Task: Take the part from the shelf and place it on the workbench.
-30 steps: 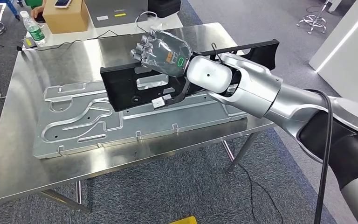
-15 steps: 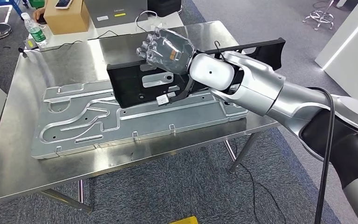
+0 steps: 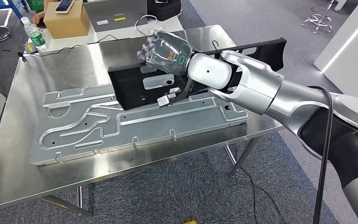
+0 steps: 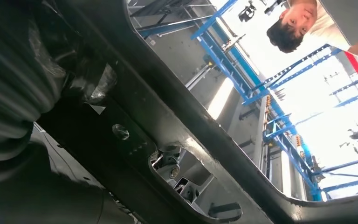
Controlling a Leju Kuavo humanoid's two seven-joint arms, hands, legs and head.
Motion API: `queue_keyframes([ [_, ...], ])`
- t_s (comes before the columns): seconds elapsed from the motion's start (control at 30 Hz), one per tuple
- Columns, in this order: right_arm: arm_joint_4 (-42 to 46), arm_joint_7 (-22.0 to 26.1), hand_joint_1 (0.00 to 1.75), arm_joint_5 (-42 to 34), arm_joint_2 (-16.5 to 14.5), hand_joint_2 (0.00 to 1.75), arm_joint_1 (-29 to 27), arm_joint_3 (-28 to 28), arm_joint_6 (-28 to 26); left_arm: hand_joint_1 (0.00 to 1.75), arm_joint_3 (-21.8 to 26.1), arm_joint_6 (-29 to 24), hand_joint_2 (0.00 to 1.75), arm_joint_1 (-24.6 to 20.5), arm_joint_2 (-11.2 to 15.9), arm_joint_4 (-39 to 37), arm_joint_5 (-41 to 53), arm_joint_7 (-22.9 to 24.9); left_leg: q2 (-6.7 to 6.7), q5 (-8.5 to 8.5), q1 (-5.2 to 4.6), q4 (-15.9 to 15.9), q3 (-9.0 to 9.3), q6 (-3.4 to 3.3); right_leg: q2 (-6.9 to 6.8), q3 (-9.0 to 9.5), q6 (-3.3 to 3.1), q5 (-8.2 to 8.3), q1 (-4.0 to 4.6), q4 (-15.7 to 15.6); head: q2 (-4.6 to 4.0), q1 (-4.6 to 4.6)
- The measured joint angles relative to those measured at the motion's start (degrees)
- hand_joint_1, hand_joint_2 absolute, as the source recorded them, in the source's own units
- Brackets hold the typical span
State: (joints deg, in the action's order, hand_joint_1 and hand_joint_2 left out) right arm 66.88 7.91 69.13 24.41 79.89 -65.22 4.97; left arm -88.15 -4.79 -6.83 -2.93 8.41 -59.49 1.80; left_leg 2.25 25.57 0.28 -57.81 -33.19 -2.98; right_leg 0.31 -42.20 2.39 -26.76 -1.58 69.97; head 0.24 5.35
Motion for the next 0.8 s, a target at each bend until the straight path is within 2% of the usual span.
queue_keyframes([
  [0.03, -0.1, -0.01, 1.75, -0.09, 0.01, 1.75, 0.01, -0.03, -0.01, 0.0, 0.0, -0.01, 1.75, 0.02, 0.03, -0.01, 0.01, 0.01, 0.06, 0.7, 0.14, -0.43, 0.28, 0.42, 0.09, 1.63, 0.27, 1.74, -0.21, -3.63, 0.0, 0.0],
  [0.07, -0.2, 0.0, 1.75, -0.16, 0.01, 1.75, 0.09, -0.09, -0.02, 0.0, -0.01, -0.01, 1.75, -0.01, 0.06, -0.01, 0.01, 0.03, 0.11, 1.41, 0.19, -0.94, 0.41, 0.87, 0.23, 3.18, 0.28, 2.79, -0.29, -6.8, 0.0, 0.01],
  [0.1, -0.28, 0.02, 1.75, -0.22, -0.01, 1.75, 0.11, -0.2, -0.02, 0.0, -0.01, -0.01, 1.75, -0.04, 0.1, -0.02, 0.02, 0.08, 0.14, 1.97, 0.18, -1.23, 0.49, 1.3, 0.39, 4.19, 0.01, 2.99, -0.26, -8.68, 0.0, 0.01],
  [0.2, -0.56, 0.08, 1.75, -0.32, -0.03, 1.75, 0.07, -0.57, -0.02, 0.0, -0.02, -0.01, 1.75, -0.03, 0.2, -0.03, 0.03, 0.2, 0.21, 2.85, 0.07, -1.07, 0.93, 2.3, 0.53, 5.02, -1.64, 1.71, 0.03, -9.19, 0.02, -0.02],
  [0.27, -0.67, 0.07, 1.75, -0.34, -0.03, 1.75, 0.11, -0.61, -0.03, 0.0, -0.02, -0.02, 1.75, -0.04, 0.26, -0.04, 0.03, 0.24, -0.51, 3.55, 0.09, -2.53, 0.84, 2.84, 0.32, 6.12, -2.63, 0.99, -0.03, -9.54, 0.02, -0.05],
  [0.3, -0.7, 0.05, 1.75, -0.35, -0.04, 1.75, 0.15, -0.61, -0.04, 0.0, -0.02, -0.02, 1.75, -0.07, 0.28, -0.04, 0.04, 0.25, -0.99, 4.3, 0.1, -5.05, -0.4, 3.07, 0.19, 6.97, -3.06, 0.52, -0.05, -9.81, 0.02, -0.08],
  [0.33, -0.73, 0.04, 1.75, -0.35, -0.05, 1.75, 0.14, -0.64, -0.04, 0.0, -0.02, -0.02, 1.75, -0.08, 0.28, -0.04, 0.04, 0.26, -1.44, 5.17, 0.11, -8.65, -2.48, 3.23, 0.06, 7.82, -3.39, -0.04, 0.06, -10.03, 0.01, -0.09],
  [0.37, -0.75, 0.03, 1.75, -0.35, -0.06, 1.75, 0.11, -0.71, -0.03, 0.0, -0.02, -0.02, 1.75, -0.1, 0.28, -0.04, 0.03, 0.26, -1.64, 5.96, 0.1, -12.72, -5.31, 3.34, -0.06, 8.68, -3.57, -0.66, 0.2, -10.21, 0.01, -0.1],
  [0.4, -0.78, 0.04, 1.75, -0.35, -0.07, 1.75, 0.03, -0.81, -0.03, 0.0, -0.02, -0.02, 1.75, -0.1, 0.28, -0.04, 0.03, 0.26, -1.72, 6.14, 0.11, -16.15, -8.18, 3.36, -0.15, 9.59, -3.64, -1.38, 0.36, -10.32, 0.01, -0.09],
  [0.43, -0.82, 0.06, 1.75, -0.35, -0.08, 1.75, -0.04, -0.92, -0.03, 0.0, -0.02, -0.02, 1.75, -0.08, 0.28, -0.04, 0.02, 0.26, -1.75, 5.21, 0.1, -17.71, -10.31, 3.28, -0.23, 10.54, -3.66, -2.15, 0.51, -10.38, 0.01, -0.08],
  [0.47, -0.85, 0.07, 1.75, -0.35, -0.11, 1.75, -0.08, -1.03, -0.03, 0.0, -0.02, -0.02, 1.75, -0.04, 0.28, -0.04, 0.02, 0.26, -1.77, 2.96, 0.09, -16.99, -11.4, 3.1, -0.29, 11.6, -3.67, -3.0, 0.65, -10.42, 0.01, -0.08],
  [0.5, -0.87, 0.08, 1.75, -0.35, -0.15, 1.75, -0.09, -1.11, -0.03, 0.0, -0.02, -0.02, 1.75, 0.04, 0.28, -0.04, 0.02, 0.26, -1.78, -0.47, 0.05, -13.92, -11.35, 2.77, -0.32, 12.79, -3.65, -3.92, 0.78, -10.49, 0.01, -0.08],
  [0.53, -0.89, 0.09, 1.75, -0.35, -0.19, 1.75, -0.13, -1.16, -0.03, 0.0, -0.02, -0.02, 1.75, 0.14, 0.29, -0.04, 0.03, 0.26, -1.79, -3.71, -0.04, -10.18, -10.62, 2.36, -0.33, 13.96, -3.61, -4.85, 0.85, -10.67, 0.01, -0.05],
  [0.57, -0.94, 0.08, 1.75, -0.35, -0.21, 1.75, -0.13, -1.24, -0.04, 0.0, -0.02, -0.02, 1.75, 0.25, 0.29, -0.04, 0.03, 0.26, -1.83, -6.05, -0.26, -7.25, -9.58, 1.91, -0.27, 14.95, -3.47, -5.63, 0.93, -10.99, 0.01, -0.05],
  [0.6, -1.01, 0.08, 1.75, -0.35, -0.23, 1.75, -0.17, -1.33, -0.02, 0.0, -0.02, -0.02, 1.75, 0.33, 0.29, -0.04, 0.03, 0.26, -1.92, -7.14, -0.56, -5.01, -8.52, 1.42, -0.19, 15.79, -3.2, -6.23, 0.91, -11.47, 0.01, -0.06],
  [0.67, -1.13, 0.11, 1.75, -0.39, -0.24, 1.75, -0.21, -1.49, -0.03, 0.0, -0.02, -0.01, 1.75, 0.35, 0.29, -0.04, 0.02, 0.26, -2.08, -5.52, -1.15, -3.22, -6.63, 0.59, -0.12, 17.11, -2.47, -6.67, 0.82, -12.36, 0.01, -0.11],
  [0.7, -1.15, 0.13, 1.75, -0.44, -0.25, 1.75, -0.17, -1.48, -0.03, 0.0, -0.02, -0.01, 1.75, 0.25, 0.3, -0.04, 0.02, 0.26, -2.1, -4.5, -1.24, -2.04, -5.59, 0.26, -0.15, 17.29, -2.11, -6.24, 0.75, -11.93, 0.01, -0.13],
  [0.73, -1.16, 0.14, 1.75, -0.49, -0.25, 1.75, -0.13, -1.42, -0.05, 0.0, -0.02, -0.01, 1.75, 0.2, 0.3, -0.04, 0.02, 0.25, -2.07, -3.64, -1.16, -1.04, -4.53, 0.08, -0.23, 16.73, -1.88, -5.41, 0.68, -10.35, 0.02, -0.13],
  [0.77, -1.18, 0.12, 1.75, -0.56, -0.25, 1.75, -0.07, -1.36, -0.07, 0.0, -0.02, 0.01, 1.75, 0.16, 0.3, -0.04, 0.01, 0.24, -2.05, -3.05, -0.99, -0.16, -3.4, -0.07, -0.26, 15.19, -1.69, -4.25, 0.65, -7.47, 0.02, -0.13],
  [0.8, -1.22, 0.1, 1.75, -0.67, -0.25, 1.75, -0.05, -1.36, -0.07, 0.0, -0.02, 0.05, 1.75, 0.14, 0.28, -0.03, 0.0, 0.21, -2.01, -2.7, -0.79, 0.39, -2.36, -0.18, -0.25, 12.87, -1.51, -3.36, 0.63, -3.94, 0.02, -0.12],
])
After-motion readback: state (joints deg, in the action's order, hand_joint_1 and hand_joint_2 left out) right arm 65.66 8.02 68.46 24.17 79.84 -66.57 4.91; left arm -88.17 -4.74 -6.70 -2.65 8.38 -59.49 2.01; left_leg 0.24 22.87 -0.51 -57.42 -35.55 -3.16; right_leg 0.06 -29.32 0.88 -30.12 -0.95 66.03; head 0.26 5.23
